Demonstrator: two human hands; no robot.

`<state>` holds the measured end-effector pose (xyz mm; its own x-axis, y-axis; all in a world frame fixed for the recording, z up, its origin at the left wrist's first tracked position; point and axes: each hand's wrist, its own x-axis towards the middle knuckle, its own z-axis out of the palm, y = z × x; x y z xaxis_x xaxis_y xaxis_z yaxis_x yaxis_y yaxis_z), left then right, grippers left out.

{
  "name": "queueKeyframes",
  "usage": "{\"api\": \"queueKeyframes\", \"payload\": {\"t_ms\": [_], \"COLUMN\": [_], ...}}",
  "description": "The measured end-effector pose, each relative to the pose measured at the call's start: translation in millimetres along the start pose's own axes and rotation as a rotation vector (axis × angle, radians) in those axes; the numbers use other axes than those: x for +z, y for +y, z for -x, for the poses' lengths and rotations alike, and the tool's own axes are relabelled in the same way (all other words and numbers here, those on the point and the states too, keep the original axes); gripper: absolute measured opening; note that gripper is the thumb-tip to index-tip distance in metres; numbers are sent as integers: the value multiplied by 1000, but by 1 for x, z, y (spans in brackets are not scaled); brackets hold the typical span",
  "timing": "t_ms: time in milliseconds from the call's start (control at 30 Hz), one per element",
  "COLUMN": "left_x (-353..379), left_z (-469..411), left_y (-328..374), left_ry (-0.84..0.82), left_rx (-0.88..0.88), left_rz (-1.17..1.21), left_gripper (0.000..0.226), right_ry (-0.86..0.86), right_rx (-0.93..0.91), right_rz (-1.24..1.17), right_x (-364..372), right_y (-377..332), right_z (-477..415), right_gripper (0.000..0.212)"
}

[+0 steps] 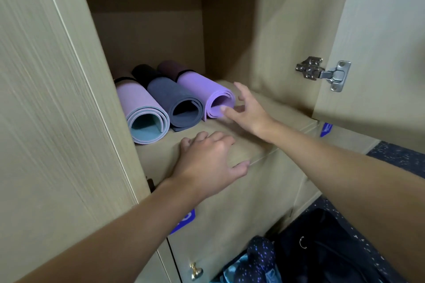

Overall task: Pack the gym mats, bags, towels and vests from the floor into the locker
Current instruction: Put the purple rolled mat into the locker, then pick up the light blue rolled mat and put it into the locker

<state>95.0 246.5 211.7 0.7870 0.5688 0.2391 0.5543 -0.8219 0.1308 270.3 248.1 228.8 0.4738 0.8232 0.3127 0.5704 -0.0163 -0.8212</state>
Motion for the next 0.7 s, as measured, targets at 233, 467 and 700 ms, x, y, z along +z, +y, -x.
{"api": "queueKeyframes", "payload": {"t_ms": [233,467,700], "left_x": [-2,50,121], "left_z": [17,81,211], "left_y": [31,231,451], "left_ry": [-11,-116,-389], "left_rx": [157,602,1042], "left_rz": [5,157,196], "left_gripper": [60,59,83], "right_ry": [51,-45,203], "right_rx": [100,360,861], "right_rz": [180,569,623], "right_x": [-79,-216,-313], "right_y": [10,50,74], "right_z": [138,381,684], "right_gripper": [42,30,19]}}
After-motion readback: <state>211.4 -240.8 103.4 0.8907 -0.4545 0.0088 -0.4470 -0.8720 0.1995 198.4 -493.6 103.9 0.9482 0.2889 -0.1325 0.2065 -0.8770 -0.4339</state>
